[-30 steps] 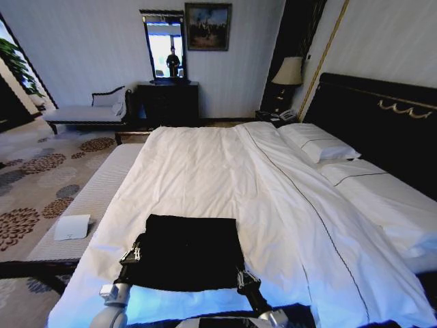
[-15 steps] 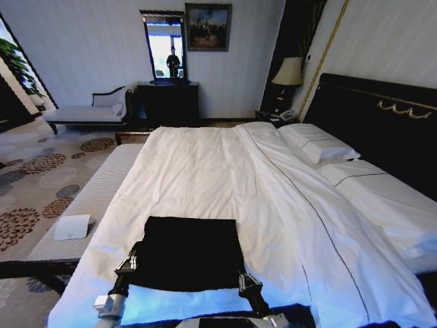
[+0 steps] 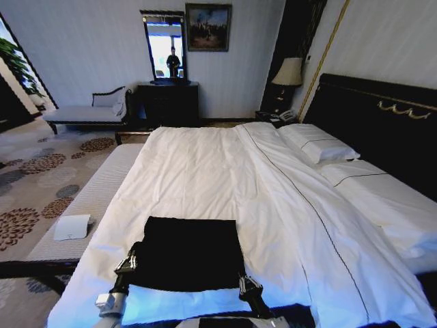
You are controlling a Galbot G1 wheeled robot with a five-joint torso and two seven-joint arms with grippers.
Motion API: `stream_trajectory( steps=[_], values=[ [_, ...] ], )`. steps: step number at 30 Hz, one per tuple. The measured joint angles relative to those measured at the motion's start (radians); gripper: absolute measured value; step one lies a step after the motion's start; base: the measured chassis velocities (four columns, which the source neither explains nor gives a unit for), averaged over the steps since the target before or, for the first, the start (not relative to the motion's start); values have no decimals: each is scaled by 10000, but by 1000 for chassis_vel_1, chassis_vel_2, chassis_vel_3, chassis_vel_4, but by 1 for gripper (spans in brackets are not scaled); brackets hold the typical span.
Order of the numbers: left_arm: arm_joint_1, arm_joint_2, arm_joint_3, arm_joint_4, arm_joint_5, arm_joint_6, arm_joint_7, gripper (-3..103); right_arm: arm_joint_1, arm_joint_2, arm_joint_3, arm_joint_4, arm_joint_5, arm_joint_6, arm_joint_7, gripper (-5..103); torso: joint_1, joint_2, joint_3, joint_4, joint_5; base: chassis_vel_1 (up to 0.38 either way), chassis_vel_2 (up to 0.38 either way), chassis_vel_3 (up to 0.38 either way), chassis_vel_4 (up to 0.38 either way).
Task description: Fold the clothes on the bed.
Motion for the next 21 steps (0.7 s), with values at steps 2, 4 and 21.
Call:
stream_trajectory(
  steps=[2,4,21],
  values=[
    [68,14,-36,-96,36,59,-3,23,17,0,-1,-22,-2,-7,3,14,0,0,0,0,2,0,0,0,0],
    [188,49,-120,-305,80,165,-6,34,13,-6,-1,-9,-13,-18,36,25,0,0,0,0,6,0,0,0,0],
    [-1228,702,-396,-1001,-686,1438,-437,94,2262,-2047,821,1361,5373,-3033,711,84,0,0,1,3,12,0,0,0,0]
  ],
)
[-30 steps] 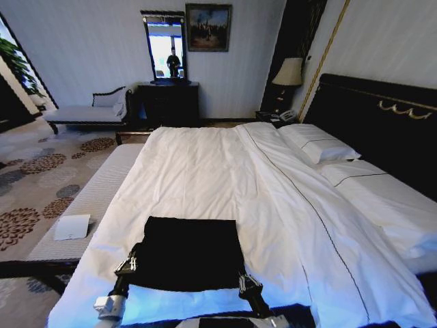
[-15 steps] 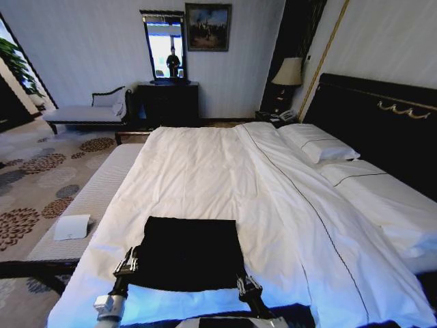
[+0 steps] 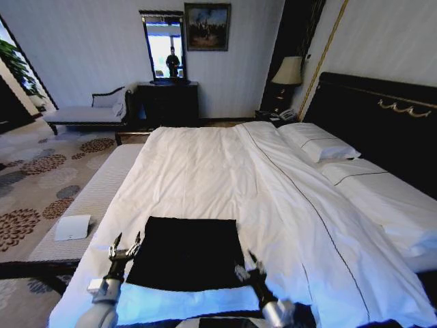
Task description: Fold the clothes on the bed.
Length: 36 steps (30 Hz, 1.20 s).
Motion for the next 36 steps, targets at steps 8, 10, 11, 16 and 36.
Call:
stream_trajectory(
  steps=[8,10,11,16,36],
  values=[
    [-1292,496,821,544,-623,650,-287,100,3109,-1154,337,-1427,4907,-1948,196,100,2,-2,2,7,-2,0,0,0,0],
    [-1636,627,1156,644,-798,884,-365,100,3723,-1244,305,-2102,5698,-2320,79,100,2,-2,1,0,-6,0,0,0,0],
    [-1741,688,1288,648,-853,1056,-366,100,4032,-1263,214,-2473,6023,-2504,-28,100,3,-2,1,-2,-7,0,0,0,0],
    [-1802,743,1551,532,-964,1440,-363,100,5162,-1130,-306,-4026,6506,-2897,-611,100,2,-2,1,2,-6,0,0,0,0],
    [-1066,174,882,151,-1069,1522,-511,100,6858,466,-1336,-7190,5445,-2799,-1718,98,0,0,-2,1,-8,0,0,0,0]
  ],
)
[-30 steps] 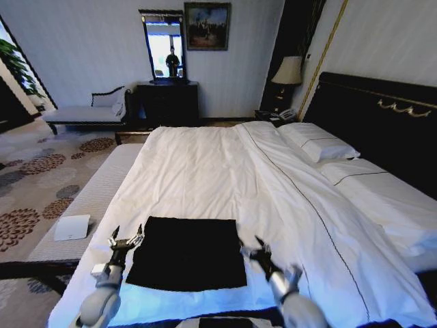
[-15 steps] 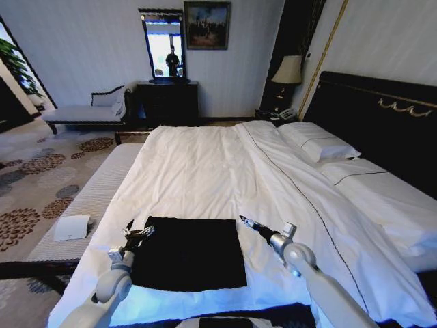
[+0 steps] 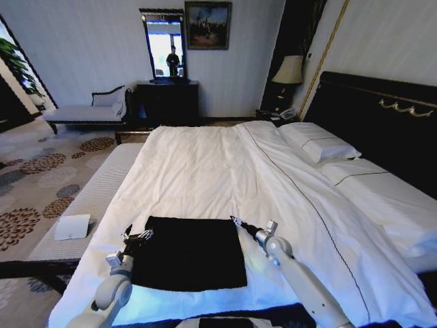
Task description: Fold the clothes on the bed.
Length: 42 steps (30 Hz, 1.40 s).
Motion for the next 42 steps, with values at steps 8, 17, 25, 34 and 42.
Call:
stream_trajectory(
  steps=[8,17,25,34,42],
  values=[
    [-30,-109,-19,424,346,-127,42,100,-169,320,-21,77,-301,11,51,67,0,0,0,1,0,0,0,0,0],
    [-424,-135,118,1064,228,-135,18,100,-337,477,-25,178,-590,288,260,40,0,0,0,1,2,0,0,0,0],
    [-807,-59,405,1188,-587,21,-52,100,-379,279,52,405,-621,442,378,8,0,0,0,2,3,0,0,0,0],
    [-2483,-147,1412,2064,-2044,109,45,100,-403,38,12,651,-854,478,623,0,0,0,1,1,2,0,0,0,0],
    [-4107,-261,2228,3036,-2658,485,-14,98,-403,-38,6,705,-864,415,814,0,0,-1,2,0,3,0,0,0,0]
  ],
)
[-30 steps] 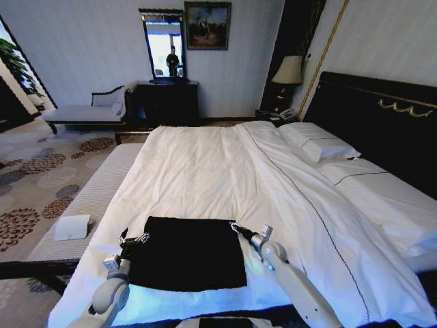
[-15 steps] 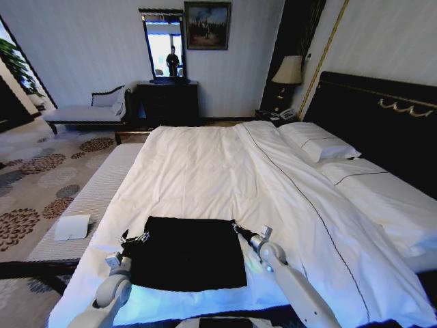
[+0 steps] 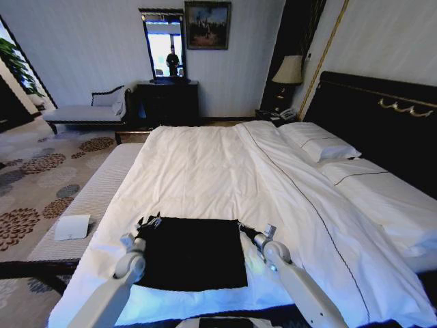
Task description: Fold the clothes on the bed.
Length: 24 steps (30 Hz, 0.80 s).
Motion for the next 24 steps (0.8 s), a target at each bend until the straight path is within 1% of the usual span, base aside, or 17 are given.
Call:
stream_trajectory(
  steps=[2,3,5,8,9,12,13,14,15,18,19,20,21,23,24],
  values=[
    [-186,0,68,202,-125,195,-74,95,-6,31,21,-1,-1,-7,21,0,0,0,0,1,0,0,0,0,0],
    [-230,3,83,271,-190,280,-87,91,-15,54,32,-21,-9,-7,26,0,0,1,0,2,-1,0,0,0,0],
    [-238,12,92,296,-215,321,-89,91,-23,72,40,-45,-23,-8,27,0,0,0,0,2,0,0,0,0,0],
    [-169,47,147,286,-225,417,-89,76,-28,113,46,-92,-48,-8,27,0,0,1,0,2,0,0,0,0,0],
    [-169,47,147,286,-225,417,-89,76,-28,113,46,-92,-48,-8,27,0,0,1,0,2,0,0,0,0,0],
    [-95,32,171,362,-185,575,-161,59,39,169,15,-103,-60,-12,61,0,0,1,-1,2,-1,0,0,0,0],
    [-95,32,171,362,-185,575,-161,59,39,169,15,-103,-60,-12,61,0,0,1,-1,2,-1,0,0,0,0],
    [-81,19,165,392,-190,641,-201,53,62,174,5,-104,-59,-16,76,0,0,0,-1,2,-2,0,0,0,0],
    [-68,14,157,414,-197,699,-227,53,78,174,-1,-104,-59,-20,87,0,0,1,-1,2,-2,0,0,0,0],
    [-63,-19,154,470,-190,790,-305,36,97,151,-10,-99,-55,-35,106,0,0,1,-1,2,-1,0,0,0,0],
    [-63,-19,154,470,-190,790,-305,36,97,151,-10,-99,-55,-35,106,0,0,1,-1,2,-1,0,0,0,0],
    [-71,-34,154,472,-207,818,-353,31,95,144,-10,-94,-54,-37,114,0,0,0,-1,2,-1,0,0,0,0],
    [-79,-49,154,473,-226,847,-410,31,87,140,-8,-84,-54,-38,119,0,0,1,-1,2,-1,0,0,0,0],
    [-65,-53,134,468,-230,878,-501,20,57,140,10,-51,-53,-38,127,0,0,1,-1,1,-1,0,0,0,0],
    [-65,-53,134,468,-230,878,-501,20,57,140,10,-51,-53,-38,127,0,0,1,-1,1,-1,0,0,0,0]
  ],
)
